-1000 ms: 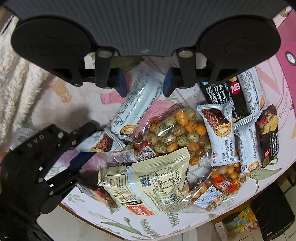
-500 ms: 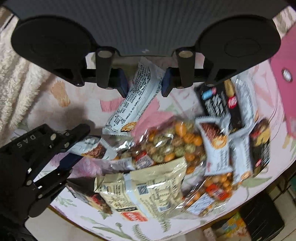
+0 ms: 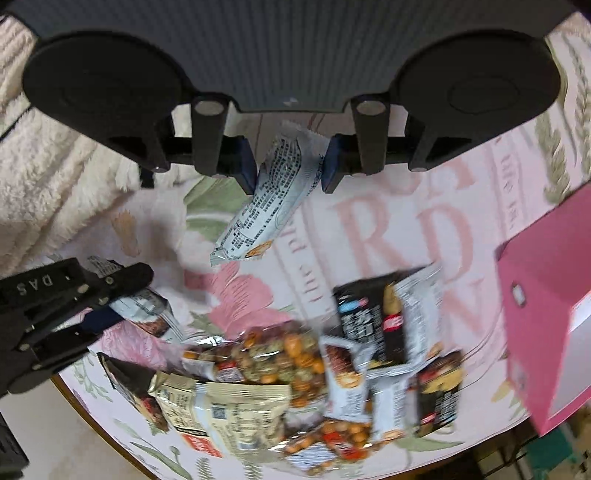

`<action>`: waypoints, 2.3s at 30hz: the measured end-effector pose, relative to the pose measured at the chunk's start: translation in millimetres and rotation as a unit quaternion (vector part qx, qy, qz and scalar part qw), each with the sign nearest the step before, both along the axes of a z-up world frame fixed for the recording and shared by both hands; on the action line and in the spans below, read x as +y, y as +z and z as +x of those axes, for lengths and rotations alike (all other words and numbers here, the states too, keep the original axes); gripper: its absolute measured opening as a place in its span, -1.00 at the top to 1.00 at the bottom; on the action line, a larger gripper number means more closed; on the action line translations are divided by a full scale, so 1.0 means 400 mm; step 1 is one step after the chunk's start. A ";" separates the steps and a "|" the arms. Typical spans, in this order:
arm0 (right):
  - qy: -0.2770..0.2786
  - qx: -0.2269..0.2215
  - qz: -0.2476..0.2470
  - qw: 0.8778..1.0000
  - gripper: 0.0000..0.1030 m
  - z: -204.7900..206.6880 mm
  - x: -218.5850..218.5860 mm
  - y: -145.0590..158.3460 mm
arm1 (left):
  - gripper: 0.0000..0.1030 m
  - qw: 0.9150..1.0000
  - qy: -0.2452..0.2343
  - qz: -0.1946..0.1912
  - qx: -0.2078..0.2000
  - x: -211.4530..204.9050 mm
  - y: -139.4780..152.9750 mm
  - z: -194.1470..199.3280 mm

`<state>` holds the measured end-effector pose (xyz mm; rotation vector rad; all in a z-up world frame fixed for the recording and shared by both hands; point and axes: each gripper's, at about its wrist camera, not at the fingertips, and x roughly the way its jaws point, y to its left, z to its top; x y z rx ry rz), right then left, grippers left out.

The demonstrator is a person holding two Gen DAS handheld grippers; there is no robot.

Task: Organize snacks
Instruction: 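Carry both white bars into the pink box and open both tools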

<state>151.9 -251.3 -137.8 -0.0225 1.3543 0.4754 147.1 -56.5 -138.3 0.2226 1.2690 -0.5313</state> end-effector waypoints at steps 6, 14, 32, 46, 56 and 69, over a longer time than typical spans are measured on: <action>0.046 -0.011 -0.005 0.999 0.27 -0.046 0.094 0.069 | 0.29 1.000 0.018 -0.005 -0.006 0.083 0.069 -0.045; 0.104 -0.036 0.039 0.993 0.27 -0.074 0.220 0.202 | 0.29 0.999 0.039 -0.017 -0.027 0.208 0.178 -0.083; 0.078 -0.105 0.085 0.988 0.27 0.158 0.482 0.322 | 0.29 0.962 0.204 -0.097 -0.155 0.461 0.344 0.061; 0.054 -0.091 0.102 0.989 0.27 0.503 0.716 0.167 | 0.30 0.878 0.431 -0.198 -0.064 0.667 0.148 0.427; 0.106 -0.104 0.016 0.989 0.32 0.573 0.833 0.017 | 0.30 0.849 0.489 -0.199 0.002 0.735 -0.035 0.533; 0.131 -0.145 0.001 0.981 0.50 0.505 0.799 0.028 | -0.05 0.869 0.476 -0.130 -0.024 0.678 -0.086 0.563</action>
